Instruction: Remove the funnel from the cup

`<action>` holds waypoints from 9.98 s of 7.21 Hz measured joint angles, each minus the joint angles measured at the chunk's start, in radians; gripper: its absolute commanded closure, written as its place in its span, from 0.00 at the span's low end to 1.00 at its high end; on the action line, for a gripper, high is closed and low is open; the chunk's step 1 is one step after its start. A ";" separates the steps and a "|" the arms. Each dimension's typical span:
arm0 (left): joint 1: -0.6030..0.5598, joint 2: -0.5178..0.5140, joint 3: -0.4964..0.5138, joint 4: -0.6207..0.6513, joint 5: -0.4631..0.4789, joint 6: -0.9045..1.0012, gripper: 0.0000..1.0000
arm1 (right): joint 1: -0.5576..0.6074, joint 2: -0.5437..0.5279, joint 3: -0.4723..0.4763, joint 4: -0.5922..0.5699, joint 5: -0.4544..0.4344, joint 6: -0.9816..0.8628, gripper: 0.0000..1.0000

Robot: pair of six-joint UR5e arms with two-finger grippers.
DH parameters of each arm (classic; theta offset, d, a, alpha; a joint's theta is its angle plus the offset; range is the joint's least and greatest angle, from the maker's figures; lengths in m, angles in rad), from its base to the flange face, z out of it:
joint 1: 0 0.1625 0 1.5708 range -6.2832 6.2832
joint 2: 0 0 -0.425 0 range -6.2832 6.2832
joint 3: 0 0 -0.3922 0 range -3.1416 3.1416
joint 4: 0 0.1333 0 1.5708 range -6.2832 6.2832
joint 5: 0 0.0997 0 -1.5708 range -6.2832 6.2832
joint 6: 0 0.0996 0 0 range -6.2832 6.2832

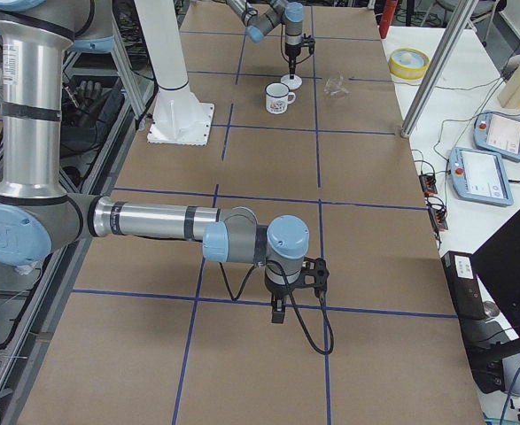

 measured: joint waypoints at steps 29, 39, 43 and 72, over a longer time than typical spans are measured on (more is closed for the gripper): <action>0.093 -0.338 -0.117 0.464 -0.072 -0.280 1.00 | 0.000 0.000 0.000 0.000 0.000 0.000 0.00; 0.104 -0.335 -0.119 0.461 -0.074 -0.280 0.00 | 0.000 0.000 0.000 0.000 0.000 0.000 0.00; 0.106 -0.335 -0.118 0.460 -0.075 -0.280 0.00 | 0.000 0.000 0.000 0.000 0.000 0.000 0.00; -0.620 0.065 -0.136 0.211 -0.202 0.702 0.00 | 0.000 0.000 0.000 0.000 0.000 0.000 0.00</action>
